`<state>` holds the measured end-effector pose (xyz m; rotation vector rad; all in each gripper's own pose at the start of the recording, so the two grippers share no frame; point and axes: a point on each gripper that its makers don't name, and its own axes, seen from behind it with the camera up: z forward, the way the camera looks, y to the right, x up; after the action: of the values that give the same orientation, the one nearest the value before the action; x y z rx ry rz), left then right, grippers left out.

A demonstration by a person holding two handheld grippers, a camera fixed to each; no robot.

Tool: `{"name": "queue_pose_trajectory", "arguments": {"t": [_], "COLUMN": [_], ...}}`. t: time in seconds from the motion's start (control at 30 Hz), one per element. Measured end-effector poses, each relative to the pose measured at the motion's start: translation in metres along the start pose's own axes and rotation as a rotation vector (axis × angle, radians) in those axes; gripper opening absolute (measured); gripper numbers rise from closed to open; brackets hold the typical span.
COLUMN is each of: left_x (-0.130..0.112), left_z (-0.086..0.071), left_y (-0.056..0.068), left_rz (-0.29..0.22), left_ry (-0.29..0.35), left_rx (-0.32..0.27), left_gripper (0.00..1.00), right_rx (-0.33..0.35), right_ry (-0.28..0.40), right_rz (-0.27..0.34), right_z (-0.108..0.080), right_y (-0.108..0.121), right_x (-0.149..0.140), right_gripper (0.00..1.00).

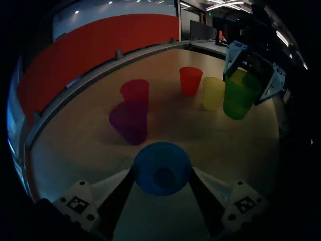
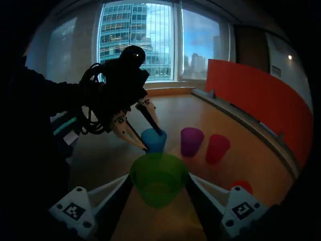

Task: Pour water

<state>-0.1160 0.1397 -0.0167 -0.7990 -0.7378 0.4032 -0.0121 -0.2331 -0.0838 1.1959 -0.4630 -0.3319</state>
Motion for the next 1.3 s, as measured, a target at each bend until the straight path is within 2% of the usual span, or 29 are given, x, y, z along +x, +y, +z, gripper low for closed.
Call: {"name": "queue_pose_trajectory", "arguments": {"t": [0.07, 0.2, 0.7, 1.3], "left_x": [0.0, -0.001, -0.018, -0.024], "left_z": [0.0, -0.001, -0.01, -0.023], "left_y": [-0.001, -0.004, 0.001, -0.004], "left_rz": [-0.001, 0.002, 0.002, -0.012], "left_ry": [0.001, -0.001, -0.029, -0.015], "left_rx": [0.004, 0.02, 0.031, 0.065], "left_gripper": [0.97, 1.0, 1.0, 1.0], "right_rx": [0.0, -0.001, 0.007, 0.011], "right_ry": [0.0, 0.0, -0.01, -0.047], "right_rz": [0.0, 0.0, 0.018, 0.031], "right_z": [0.0, 0.001, 0.014, 0.028], "right_y": [0.0, 0.0, -0.007, -0.02], "right_x": [0.0, 0.0, -0.019, -0.053], "right_gripper": [0.91, 0.91, 0.91, 0.91]}}
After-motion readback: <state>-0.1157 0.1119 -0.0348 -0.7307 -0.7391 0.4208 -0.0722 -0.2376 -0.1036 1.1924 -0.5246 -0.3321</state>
